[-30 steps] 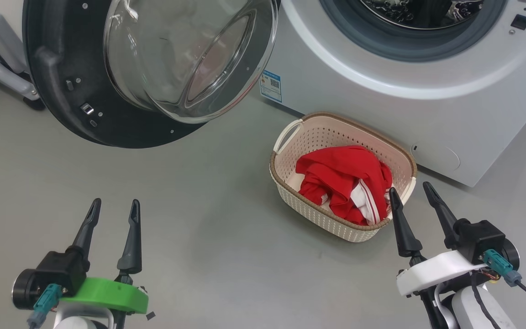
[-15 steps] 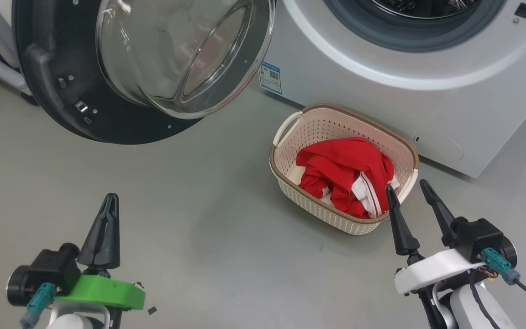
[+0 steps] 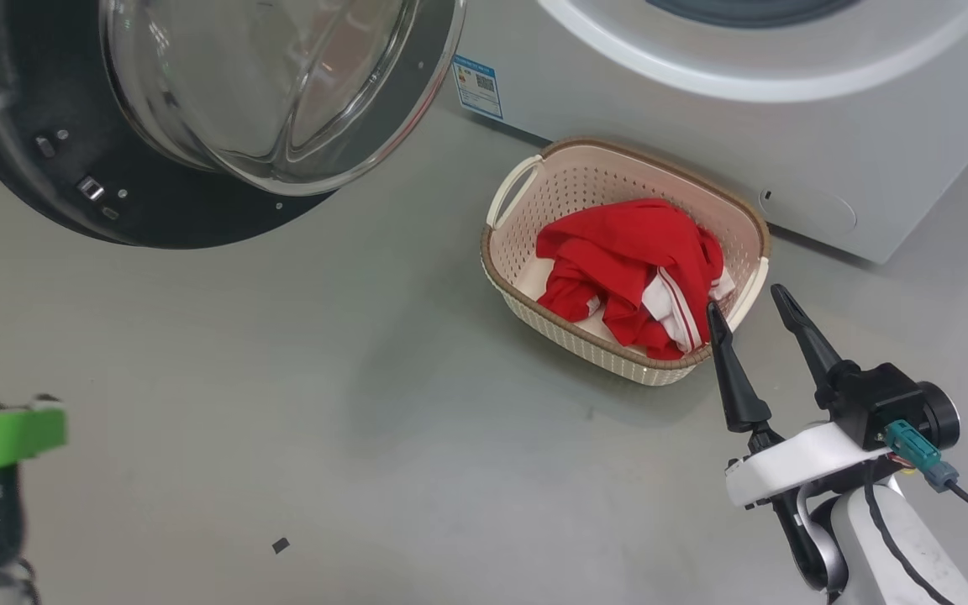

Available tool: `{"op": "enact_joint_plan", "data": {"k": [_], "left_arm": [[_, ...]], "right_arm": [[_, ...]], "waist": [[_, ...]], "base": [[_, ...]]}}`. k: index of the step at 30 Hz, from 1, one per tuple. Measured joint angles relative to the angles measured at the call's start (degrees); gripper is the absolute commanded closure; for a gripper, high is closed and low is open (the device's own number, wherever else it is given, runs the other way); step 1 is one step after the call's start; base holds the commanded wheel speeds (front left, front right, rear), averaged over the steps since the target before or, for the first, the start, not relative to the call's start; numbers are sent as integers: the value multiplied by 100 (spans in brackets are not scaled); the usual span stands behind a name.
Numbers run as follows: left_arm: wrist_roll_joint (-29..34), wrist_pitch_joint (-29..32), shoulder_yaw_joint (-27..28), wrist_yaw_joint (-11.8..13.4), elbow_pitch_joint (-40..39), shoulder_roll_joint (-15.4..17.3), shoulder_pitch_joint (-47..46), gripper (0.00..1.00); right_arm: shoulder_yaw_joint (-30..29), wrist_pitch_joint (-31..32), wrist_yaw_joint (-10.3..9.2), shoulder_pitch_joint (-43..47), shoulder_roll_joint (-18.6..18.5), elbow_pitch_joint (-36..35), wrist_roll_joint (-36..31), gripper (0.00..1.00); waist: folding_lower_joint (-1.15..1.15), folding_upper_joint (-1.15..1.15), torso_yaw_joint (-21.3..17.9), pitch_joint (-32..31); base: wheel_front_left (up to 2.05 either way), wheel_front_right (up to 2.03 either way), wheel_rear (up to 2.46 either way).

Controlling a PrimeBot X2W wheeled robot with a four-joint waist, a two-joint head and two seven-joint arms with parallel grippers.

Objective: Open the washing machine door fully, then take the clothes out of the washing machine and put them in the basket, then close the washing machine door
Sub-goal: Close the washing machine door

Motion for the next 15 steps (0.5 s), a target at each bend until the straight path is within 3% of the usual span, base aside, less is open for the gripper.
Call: {"op": "enact_joint_plan", "data": {"k": [10, 15], "left_arm": [[-338, -21, 1168, -43, -32, 1248, -1069, 100], [-710, 54, 1516, -75, 547, 1568, -1465, 100]], "right_arm": [[-5, 143, 0, -317, -174, -188, -94, 0], [-2, 193, 0, -449, -215, -238, -125, 0]], "waist": [[0, 0, -263, 528], [0, 0, -397, 777]], "base": [[0, 0, 0], [0, 0, 0]]}}
